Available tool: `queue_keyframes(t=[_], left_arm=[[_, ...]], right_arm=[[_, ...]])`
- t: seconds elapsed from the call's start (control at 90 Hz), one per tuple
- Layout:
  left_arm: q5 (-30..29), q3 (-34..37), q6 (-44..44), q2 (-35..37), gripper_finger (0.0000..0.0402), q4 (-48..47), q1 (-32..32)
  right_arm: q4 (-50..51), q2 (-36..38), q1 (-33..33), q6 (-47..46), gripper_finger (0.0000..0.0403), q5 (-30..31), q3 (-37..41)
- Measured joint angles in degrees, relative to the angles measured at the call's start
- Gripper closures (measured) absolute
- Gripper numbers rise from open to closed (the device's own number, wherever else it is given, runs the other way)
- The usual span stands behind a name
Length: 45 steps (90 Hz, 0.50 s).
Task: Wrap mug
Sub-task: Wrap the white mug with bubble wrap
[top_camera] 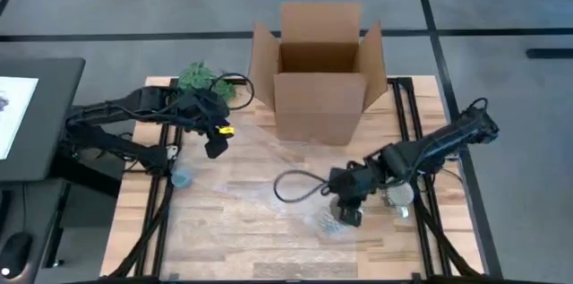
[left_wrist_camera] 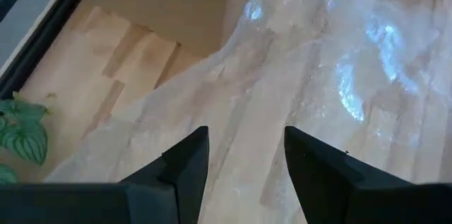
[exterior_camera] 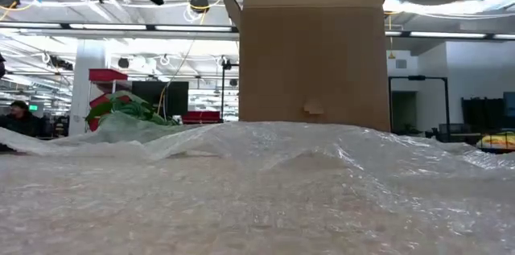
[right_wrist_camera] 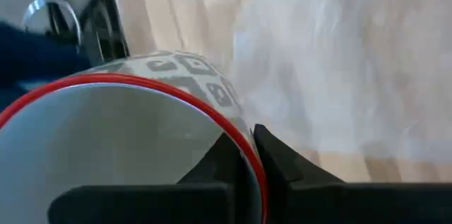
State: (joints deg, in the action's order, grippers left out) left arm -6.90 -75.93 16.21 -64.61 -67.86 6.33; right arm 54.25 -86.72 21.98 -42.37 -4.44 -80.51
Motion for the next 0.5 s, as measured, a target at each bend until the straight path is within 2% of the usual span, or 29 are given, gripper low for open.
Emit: queue_keyframes(t=[0.122, 0.244, 0.344, 0.5], left_arm=[[-0.01, 2.24, 0.75, 0.51, 0.0237, -0.82, -0.07], [-0.01, 4.88, 2.20, 2.11, 0.0237, -0.70, -0.09], [-0.02, 7.07, 2.25, 3.41, 0.0237, 0.23, -0.18], [0.00, 9.24, 0.84, 5.95, 0.0237, 0.24, -0.37]], right_arm=[[2.36, -4.27, -2.20, 0.59, 0.0397, 0.02, -4.45], [9.12, -10.82, -4.85, -0.89, 0.0398, 0.00, -12.56], [10.25, -15.71, -6.90, 0.29, 0.0398, 0.50, -18.29], [10.70, -20.93, -9.73, 0.43, 0.0398, 0.98, -20.47]])
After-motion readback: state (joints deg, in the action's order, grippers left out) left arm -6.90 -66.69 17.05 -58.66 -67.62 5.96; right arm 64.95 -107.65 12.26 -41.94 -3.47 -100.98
